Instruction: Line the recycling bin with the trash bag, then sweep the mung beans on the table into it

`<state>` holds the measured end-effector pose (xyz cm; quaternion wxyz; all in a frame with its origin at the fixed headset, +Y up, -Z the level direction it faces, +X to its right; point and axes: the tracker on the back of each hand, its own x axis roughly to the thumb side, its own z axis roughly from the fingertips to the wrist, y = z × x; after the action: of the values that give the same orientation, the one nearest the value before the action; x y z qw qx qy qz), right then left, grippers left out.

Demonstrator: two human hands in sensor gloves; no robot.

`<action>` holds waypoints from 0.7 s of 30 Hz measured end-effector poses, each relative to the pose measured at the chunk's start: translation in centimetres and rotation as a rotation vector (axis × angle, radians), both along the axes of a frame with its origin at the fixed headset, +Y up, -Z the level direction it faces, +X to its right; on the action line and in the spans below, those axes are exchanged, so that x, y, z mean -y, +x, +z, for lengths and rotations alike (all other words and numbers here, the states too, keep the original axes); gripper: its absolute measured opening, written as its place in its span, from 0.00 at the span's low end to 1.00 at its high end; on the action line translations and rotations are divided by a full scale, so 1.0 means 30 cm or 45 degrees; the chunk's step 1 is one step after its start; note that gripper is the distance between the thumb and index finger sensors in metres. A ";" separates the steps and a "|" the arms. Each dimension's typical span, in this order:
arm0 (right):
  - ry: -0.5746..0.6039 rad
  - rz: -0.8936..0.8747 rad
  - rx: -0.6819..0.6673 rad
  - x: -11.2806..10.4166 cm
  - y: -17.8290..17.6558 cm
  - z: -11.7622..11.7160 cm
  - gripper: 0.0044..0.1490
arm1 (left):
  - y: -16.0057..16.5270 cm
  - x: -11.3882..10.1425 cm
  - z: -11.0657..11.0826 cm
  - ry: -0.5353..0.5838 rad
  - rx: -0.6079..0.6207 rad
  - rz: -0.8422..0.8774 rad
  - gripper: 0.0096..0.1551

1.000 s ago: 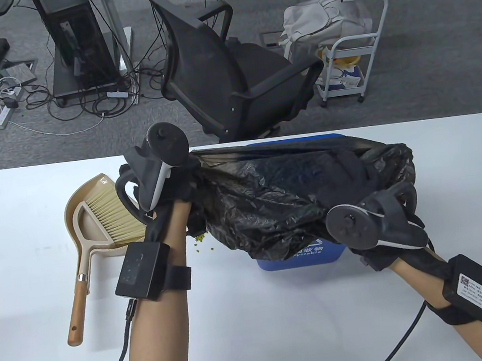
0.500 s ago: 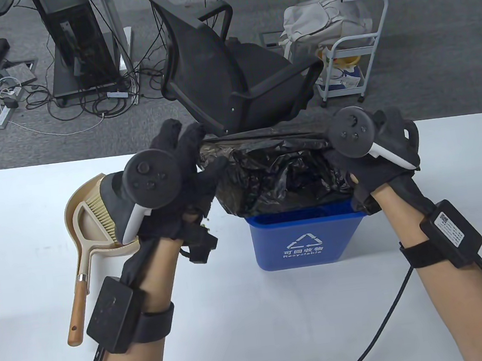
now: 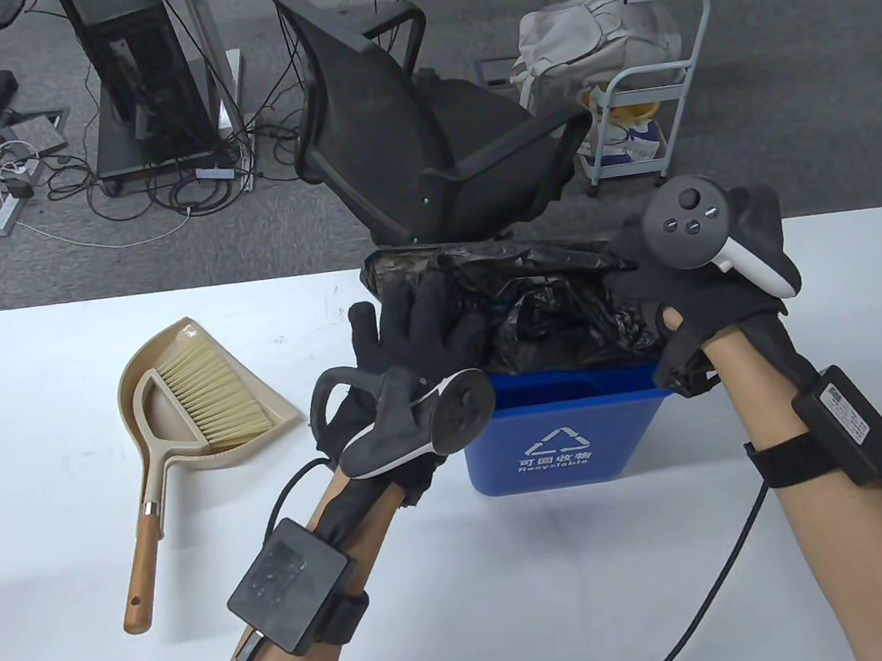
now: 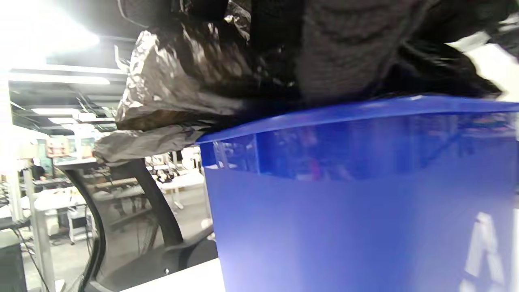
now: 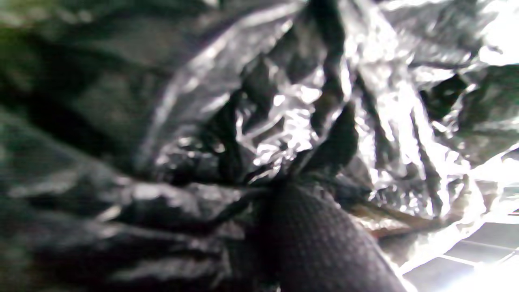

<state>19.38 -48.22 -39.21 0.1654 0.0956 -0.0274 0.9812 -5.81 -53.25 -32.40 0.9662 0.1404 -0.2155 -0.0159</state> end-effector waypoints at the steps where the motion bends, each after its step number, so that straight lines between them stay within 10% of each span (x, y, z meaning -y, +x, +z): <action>1: 0.000 0.002 -0.002 0.001 -0.002 0.002 0.27 | 0.006 0.001 -0.012 0.000 -0.010 -0.020 0.45; 7: 0.007 0.006 -0.010 0.003 -0.006 0.002 0.27 | 0.041 -0.001 -0.070 0.136 -0.051 -0.126 0.21; 21: 0.006 0.018 -0.026 0.007 -0.014 0.003 0.26 | -0.054 -0.178 0.036 -0.364 0.303 0.345 0.21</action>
<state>18.95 -48.43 -39.12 0.1587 0.1061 -0.0272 0.9812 -7.43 -47.92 -31.33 0.9374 0.0305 -0.3071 0.1612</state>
